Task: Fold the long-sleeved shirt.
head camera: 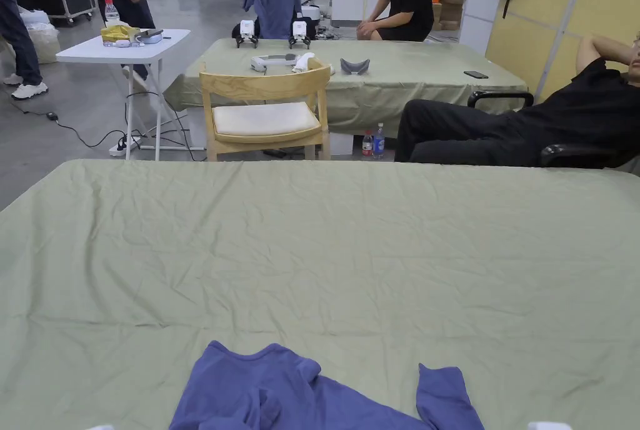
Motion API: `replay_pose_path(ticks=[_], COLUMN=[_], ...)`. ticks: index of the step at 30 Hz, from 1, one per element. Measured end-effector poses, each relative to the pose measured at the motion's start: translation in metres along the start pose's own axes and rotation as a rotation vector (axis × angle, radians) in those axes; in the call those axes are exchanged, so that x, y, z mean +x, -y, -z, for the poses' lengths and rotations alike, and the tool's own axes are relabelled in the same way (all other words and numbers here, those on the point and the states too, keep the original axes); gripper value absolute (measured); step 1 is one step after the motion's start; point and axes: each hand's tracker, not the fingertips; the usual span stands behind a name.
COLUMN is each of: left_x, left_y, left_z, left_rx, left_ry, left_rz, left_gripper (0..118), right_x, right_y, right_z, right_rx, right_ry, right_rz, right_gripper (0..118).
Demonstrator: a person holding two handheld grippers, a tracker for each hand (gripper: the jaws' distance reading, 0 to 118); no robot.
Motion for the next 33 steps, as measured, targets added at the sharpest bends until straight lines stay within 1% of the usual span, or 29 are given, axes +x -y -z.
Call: replay_pose_path(ticks=[1, 2, 3, 4, 6, 8, 9, 10, 11, 12, 13, 14, 15, 17, 18, 19, 20, 21, 22, 23, 24, 26, 28, 29, 30, 33], left_x=[0.006, 0.006, 0.008, 0.014, 0.025, 0.036, 0.047, 0.052, 0.059, 0.064, 0.069, 0.067, 0.065, 0.066, 0.066, 0.066, 0.066, 0.071, 0.073, 0.073, 0.077, 0.078, 0.075, 0.079, 0.079, 0.082], left_y=[0.000, -0.002, -0.004, -0.004, -0.001, 0.009, 0.017, 0.024, 0.033, 0.042, 0.053, 0.056, 0.057, 0.049, 0.041, 0.031, 0.018, -0.002, -0.017, -0.035, -0.054, -0.085, -0.111, -0.127, -0.134, -0.150], left_z=[-0.018, -0.034, -0.048, -0.062, -0.085, -0.101, -0.107, -0.110, -0.114, -0.114, -0.118, -0.120, -0.121, -0.117, -0.114, -0.110, -0.101, -0.083, -0.068, -0.056, -0.033, 0.007, 0.050, 0.082, 0.097, 0.160], left_rx=[0.081, 0.160, 0.200, 0.223, 0.219, 0.204, 0.167, 0.161, 0.164, 0.151, 0.125, 0.099, 0.071, 0.063, 0.070, 0.084, 0.104, 0.130, 0.130, 0.209, 0.204, 0.157, 0.101, 0.080, 0.058, -0.007], left_ry=[0.014, 0.062, 0.076, 0.088, 0.088, 0.097, 0.101, 0.082, 0.051, 0.026, 0.061, 0.084, 0.146, 0.199, 0.211, 0.210, 0.203, 0.158, 0.106, 0.092, 0.038, -0.005, 0.006, 0.002, 0.001, -0.050], left_rz=[0.003, 0.011, 0.013, 0.009, 0.021, 0.103, 0.176, 0.217, 0.263, 0.281, 0.264, 0.237, 0.200, 0.118, 0.106, 0.111, 0.120, 0.147, 0.181, 0.208, 0.231, 0.240, 0.190, 0.151, 0.137, 0.163], left_gripper=[117, 116, 116, 116, 116, 115, 105, 81, 38, 3, 2, 2, 2, 2, 13, 38, 77, 118, 116, 110, 110, 110, 109, 108, 108, 108], right_x=[0.005, 0.010, 0.013, 0.014, 0.010, 0.007, 0.005, -0.007, -0.010, -0.012, -0.014, -0.022, -0.023, -0.026, -0.033, -0.034, -0.036, -0.036, -0.040, -0.041, -0.041, -0.042, -0.044, -0.045, -0.046, -0.048], right_y=[0.003, 0.001, 0.000, 0.000, -0.002, 0.007, 0.012, 0.010, 0.015, 0.020, 0.026, 0.025, 0.028, 0.032, 0.028, 0.026, 0.025, 0.023, 0.018, 0.014, 0.011, 0.005, -0.001, -0.004, -0.006, -0.014], right_z=[-0.020, -0.030, -0.041, -0.053, -0.078, -0.099, -0.107, -0.117, -0.122, -0.124, -0.127, -0.132, -0.134, -0.134, -0.134, -0.132, -0.130, -0.126, -0.123, -0.118, -0.113, -0.105, -0.095, -0.089, -0.087, -0.071], right_rx=[0.152, 0.172, 0.189, 0.185, 0.204, 0.231, 0.231, 0.230, 0.236, 0.237, 0.232, 0.235, 0.241, 0.245, 0.237, 0.230, 0.224, 0.219, 0.213, 0.201, 0.194, 0.181, 0.168, 0.163, 0.157, 0.129], right_ry=[-0.057, -0.020, -0.050, -0.052, -0.086, -0.101, -0.107, -0.107, -0.113, -0.117, -0.125, -0.146, -0.176, -0.194, -0.197, -0.202, -0.207, -0.218, -0.230, -0.243, -0.251, -0.248, -0.244, -0.241, -0.239, -0.229], right_rz=[0.060, 0.062, 0.082, 0.094, 0.092, 0.082, 0.074, 0.065, 0.054, 0.053, 0.058, 0.071, 0.071, 0.061, 0.050, 0.040, 0.031, 0.029, 0.031, 0.037, 0.046, 0.059, 0.060, 0.059, 0.059, 0.064], right_gripper=[111, 111, 108, 109, 117, 117, 108, 88, 55, 2, 3, 3, 3, 3, 3, 3, 3, 3, 3, 3, 3, 3, 3, 3, 3, 3])
